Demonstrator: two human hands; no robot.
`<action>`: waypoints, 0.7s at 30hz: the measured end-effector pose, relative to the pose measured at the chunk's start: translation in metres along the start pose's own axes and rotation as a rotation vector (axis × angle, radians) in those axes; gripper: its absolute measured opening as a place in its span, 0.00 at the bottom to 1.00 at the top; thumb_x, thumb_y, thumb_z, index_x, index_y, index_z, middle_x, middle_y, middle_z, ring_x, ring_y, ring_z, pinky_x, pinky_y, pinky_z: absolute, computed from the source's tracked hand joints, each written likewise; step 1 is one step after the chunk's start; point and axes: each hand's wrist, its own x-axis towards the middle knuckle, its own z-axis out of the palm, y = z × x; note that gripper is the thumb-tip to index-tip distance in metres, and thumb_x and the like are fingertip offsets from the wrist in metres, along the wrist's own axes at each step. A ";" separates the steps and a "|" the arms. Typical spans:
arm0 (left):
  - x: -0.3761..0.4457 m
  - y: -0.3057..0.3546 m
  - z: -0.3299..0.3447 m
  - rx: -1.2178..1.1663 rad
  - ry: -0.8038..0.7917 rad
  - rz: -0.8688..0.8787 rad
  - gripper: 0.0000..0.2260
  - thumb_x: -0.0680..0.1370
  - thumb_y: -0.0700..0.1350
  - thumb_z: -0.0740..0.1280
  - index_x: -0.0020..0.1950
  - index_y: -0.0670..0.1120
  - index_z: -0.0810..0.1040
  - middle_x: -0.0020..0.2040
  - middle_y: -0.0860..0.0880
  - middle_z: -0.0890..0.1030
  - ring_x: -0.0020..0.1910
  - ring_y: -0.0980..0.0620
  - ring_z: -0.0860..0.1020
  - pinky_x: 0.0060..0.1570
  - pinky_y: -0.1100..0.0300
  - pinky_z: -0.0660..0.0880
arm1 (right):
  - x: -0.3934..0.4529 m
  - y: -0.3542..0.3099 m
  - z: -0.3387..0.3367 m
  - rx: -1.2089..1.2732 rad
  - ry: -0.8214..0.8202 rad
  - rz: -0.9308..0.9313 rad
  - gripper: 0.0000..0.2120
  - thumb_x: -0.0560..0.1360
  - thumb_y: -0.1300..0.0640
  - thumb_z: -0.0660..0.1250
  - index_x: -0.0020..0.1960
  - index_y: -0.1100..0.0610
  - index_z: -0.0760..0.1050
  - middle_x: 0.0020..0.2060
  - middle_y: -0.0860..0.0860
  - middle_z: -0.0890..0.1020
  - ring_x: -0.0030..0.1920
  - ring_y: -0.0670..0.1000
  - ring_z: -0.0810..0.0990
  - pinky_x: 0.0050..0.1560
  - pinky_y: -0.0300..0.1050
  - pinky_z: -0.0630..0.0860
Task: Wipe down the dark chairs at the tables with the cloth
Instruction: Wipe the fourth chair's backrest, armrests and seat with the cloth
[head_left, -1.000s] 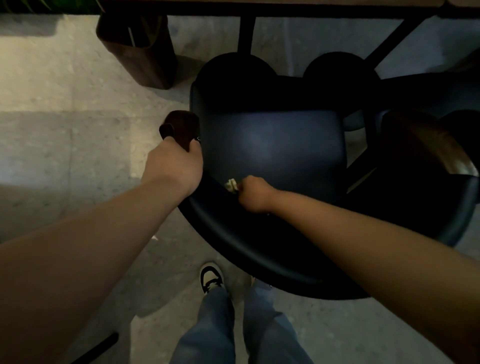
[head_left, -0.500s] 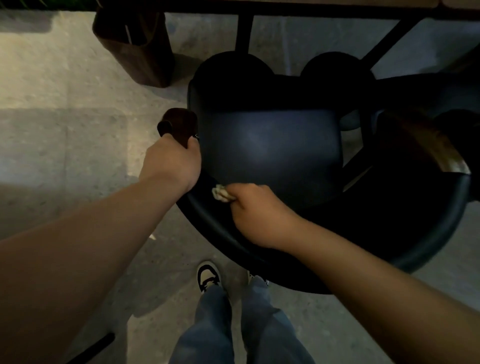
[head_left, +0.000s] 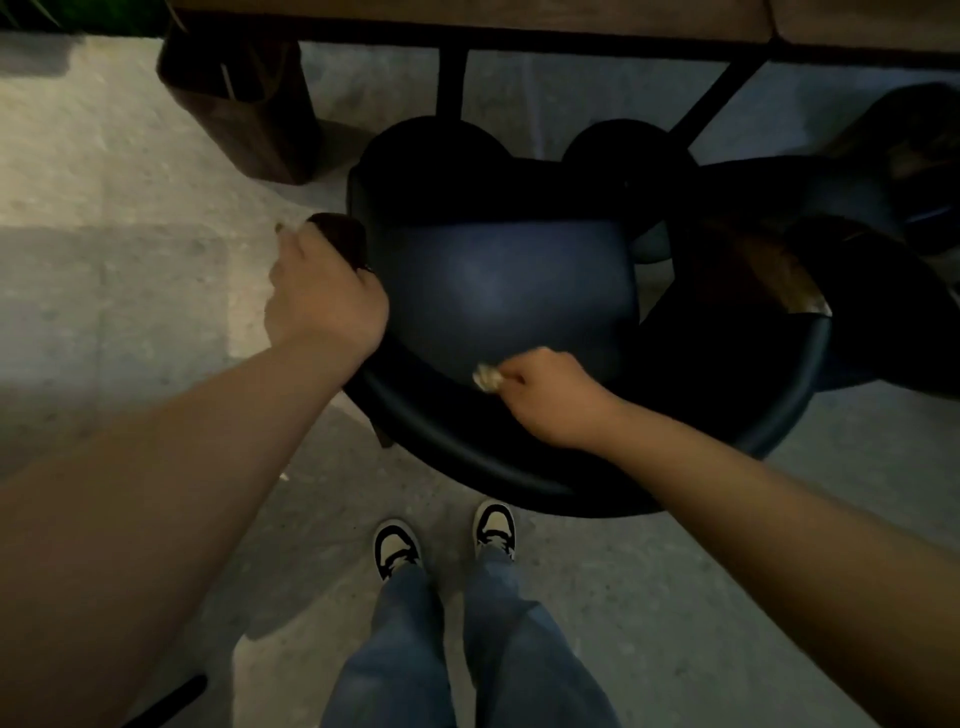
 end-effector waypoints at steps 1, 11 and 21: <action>-0.005 0.002 -0.001 0.056 0.026 0.092 0.28 0.79 0.47 0.62 0.76 0.39 0.58 0.77 0.38 0.56 0.75 0.38 0.59 0.70 0.44 0.60 | 0.007 -0.011 0.004 0.039 0.028 -0.013 0.14 0.78 0.60 0.58 0.33 0.57 0.69 0.41 0.63 0.79 0.42 0.54 0.76 0.39 0.41 0.63; -0.016 -0.001 0.003 0.131 -0.237 0.784 0.11 0.77 0.53 0.62 0.53 0.51 0.81 0.50 0.46 0.83 0.48 0.42 0.80 0.45 0.52 0.76 | -0.012 0.032 0.000 -0.126 -0.139 -0.088 0.11 0.75 0.62 0.59 0.37 0.62 0.76 0.41 0.61 0.81 0.45 0.59 0.79 0.44 0.44 0.73; -0.007 -0.003 0.010 0.229 -0.320 0.797 0.18 0.74 0.57 0.55 0.41 0.51 0.82 0.30 0.53 0.77 0.32 0.50 0.74 0.32 0.55 0.72 | 0.015 0.147 -0.115 -0.887 -0.262 0.090 0.11 0.77 0.55 0.61 0.52 0.60 0.78 0.51 0.59 0.81 0.51 0.60 0.79 0.45 0.44 0.73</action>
